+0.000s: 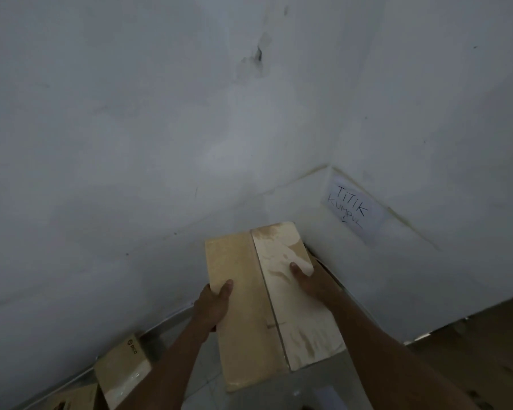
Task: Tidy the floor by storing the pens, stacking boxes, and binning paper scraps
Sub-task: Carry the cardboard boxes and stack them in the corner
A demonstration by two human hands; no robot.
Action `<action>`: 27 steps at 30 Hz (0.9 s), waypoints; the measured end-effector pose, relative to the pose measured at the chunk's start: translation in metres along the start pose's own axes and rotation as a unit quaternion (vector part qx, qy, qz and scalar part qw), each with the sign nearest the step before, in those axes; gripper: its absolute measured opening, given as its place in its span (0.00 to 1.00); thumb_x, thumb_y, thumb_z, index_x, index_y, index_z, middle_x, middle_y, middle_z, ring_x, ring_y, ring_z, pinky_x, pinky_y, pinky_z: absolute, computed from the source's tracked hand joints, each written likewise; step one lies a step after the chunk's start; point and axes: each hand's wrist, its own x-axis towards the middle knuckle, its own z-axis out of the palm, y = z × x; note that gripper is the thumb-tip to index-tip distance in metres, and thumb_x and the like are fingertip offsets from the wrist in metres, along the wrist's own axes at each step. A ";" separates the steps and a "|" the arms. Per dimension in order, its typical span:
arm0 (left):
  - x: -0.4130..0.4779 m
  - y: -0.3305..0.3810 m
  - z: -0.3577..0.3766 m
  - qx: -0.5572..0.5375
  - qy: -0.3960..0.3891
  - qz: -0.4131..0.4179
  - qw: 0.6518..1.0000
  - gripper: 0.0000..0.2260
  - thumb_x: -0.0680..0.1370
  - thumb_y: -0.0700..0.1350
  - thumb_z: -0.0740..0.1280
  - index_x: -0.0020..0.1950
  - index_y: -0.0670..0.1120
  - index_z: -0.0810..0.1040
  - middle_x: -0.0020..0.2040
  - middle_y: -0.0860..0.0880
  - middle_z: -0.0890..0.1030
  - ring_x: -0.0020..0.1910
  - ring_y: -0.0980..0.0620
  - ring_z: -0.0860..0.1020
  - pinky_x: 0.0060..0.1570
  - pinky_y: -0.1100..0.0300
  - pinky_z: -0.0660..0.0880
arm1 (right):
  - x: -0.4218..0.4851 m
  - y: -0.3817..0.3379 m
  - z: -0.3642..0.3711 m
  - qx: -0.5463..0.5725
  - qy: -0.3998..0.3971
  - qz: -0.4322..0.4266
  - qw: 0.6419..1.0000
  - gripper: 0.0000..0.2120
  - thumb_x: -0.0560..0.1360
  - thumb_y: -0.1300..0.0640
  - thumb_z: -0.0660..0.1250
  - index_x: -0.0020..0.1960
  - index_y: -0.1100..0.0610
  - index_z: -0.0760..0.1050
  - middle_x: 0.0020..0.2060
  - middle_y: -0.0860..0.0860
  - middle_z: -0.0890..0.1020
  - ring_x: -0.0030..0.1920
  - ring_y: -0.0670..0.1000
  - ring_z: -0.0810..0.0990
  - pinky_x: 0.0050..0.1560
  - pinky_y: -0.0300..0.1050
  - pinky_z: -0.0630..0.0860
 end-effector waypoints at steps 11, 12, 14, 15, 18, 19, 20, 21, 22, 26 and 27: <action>0.026 0.036 0.092 -0.021 0.026 -0.008 0.999 0.28 0.76 0.62 0.62 0.68 0.45 0.71 0.62 0.42 0.78 0.58 0.41 0.78 0.54 0.49 0.76 | 0.077 0.046 -0.054 0.004 0.019 0.040 0.999 0.35 0.72 0.32 0.62 0.66 0.60 0.70 0.60 0.58 0.78 0.58 0.59 0.77 0.47 0.41 0.67; 0.029 0.039 0.099 -0.021 0.030 -0.011 0.999 0.28 0.76 0.63 0.62 0.68 0.45 0.71 0.62 0.42 0.78 0.58 0.41 0.78 0.55 0.48 0.76 | 0.084 0.050 -0.059 0.007 0.024 0.037 0.999 0.35 0.72 0.33 0.63 0.67 0.59 0.69 0.60 0.58 0.77 0.58 0.59 0.77 0.47 0.41 0.66; 0.036 0.044 0.114 -0.020 0.032 -0.020 0.999 0.29 0.75 0.64 0.62 0.68 0.46 0.72 0.62 0.42 0.78 0.58 0.41 0.77 0.56 0.46 0.76 | 0.099 0.055 -0.066 0.011 0.021 0.048 0.999 0.38 0.72 0.33 0.63 0.70 0.60 0.65 0.64 0.59 0.75 0.61 0.60 0.75 0.48 0.41 0.65; 0.040 0.045 0.120 -0.022 0.031 -0.026 0.999 0.29 0.75 0.64 0.62 0.68 0.46 0.72 0.62 0.42 0.78 0.59 0.41 0.77 0.57 0.45 0.76 | 0.105 0.057 -0.069 0.007 0.016 0.060 0.998 0.40 0.72 0.32 0.62 0.70 0.62 0.63 0.65 0.59 0.73 0.63 0.61 0.74 0.49 0.43 0.65; 0.051 0.048 0.134 -0.027 0.026 -0.041 0.998 0.29 0.74 0.64 0.63 0.68 0.46 0.72 0.63 0.42 0.78 0.59 0.41 0.77 0.56 0.46 0.76 | 0.122 0.063 -0.072 -0.009 0.002 0.086 0.996 0.42 0.72 0.31 0.61 0.71 0.63 0.61 0.66 0.61 0.72 0.64 0.61 0.73 0.53 0.46 0.68; 0.056 0.049 0.138 -0.026 0.023 -0.042 0.999 0.29 0.74 0.64 0.63 0.68 0.47 0.72 0.63 0.42 0.78 0.59 0.41 0.77 0.56 0.48 0.76 | 0.128 0.064 -0.073 -0.014 0.000 0.090 0.996 0.42 0.72 0.31 0.61 0.71 0.63 0.61 0.66 0.61 0.71 0.64 0.61 0.73 0.54 0.46 0.69; 0.061 0.051 0.140 -0.024 0.018 -0.044 0.999 0.29 0.74 0.64 0.63 0.68 0.47 0.71 0.63 0.42 0.78 0.59 0.41 0.77 0.55 0.48 0.76 | 0.134 0.064 -0.074 -0.017 -0.001 0.091 0.996 0.42 0.72 0.31 0.61 0.71 0.62 0.61 0.66 0.61 0.71 0.64 0.61 0.73 0.55 0.47 0.69; 0.066 0.053 0.140 -0.022 0.012 -0.048 0.999 0.29 0.74 0.64 0.63 0.68 0.48 0.71 0.63 0.43 0.77 0.59 0.40 0.77 0.54 0.48 0.76 | 0.138 0.064 -0.074 -0.019 0.000 0.089 0.996 0.41 0.72 0.31 0.61 0.72 0.62 0.62 0.66 0.61 0.72 0.64 0.61 0.73 0.55 0.48 0.69; 0.072 0.053 0.141 -0.023 0.005 -0.053 0.998 0.29 0.74 0.65 0.63 0.69 0.49 0.71 0.63 0.43 0.77 0.59 0.40 0.76 0.54 0.47 0.77 | 0.143 0.063 -0.073 -0.021 0.002 0.086 0.996 0.40 0.73 0.32 0.61 0.72 0.61 0.62 0.66 0.60 0.72 0.64 0.62 0.73 0.55 0.48 0.70; 0.107 0.054 0.146 -0.018 -0.026 -0.073 0.997 0.30 0.74 0.65 0.63 0.70 0.50 0.69 0.64 0.43 0.76 0.60 0.40 0.76 0.55 0.44 0.77 | 0.163 0.064 -0.064 -0.025 0.011 0.102 0.994 0.40 0.73 0.32 0.60 0.72 0.60 0.63 0.67 0.61 0.71 0.64 0.62 0.73 0.59 0.50 0.71; 0.116 0.055 0.149 -0.021 -0.033 -0.075 0.996 0.30 0.73 0.65 0.63 0.71 0.50 0.68 0.65 0.43 0.75 0.60 0.40 0.76 0.54 0.44 0.77 | 0.170 0.064 -0.063 -0.030 0.013 0.108 0.994 0.40 0.73 0.32 0.60 0.72 0.60 0.63 0.67 0.61 0.72 0.64 0.62 0.73 0.59 0.51 0.71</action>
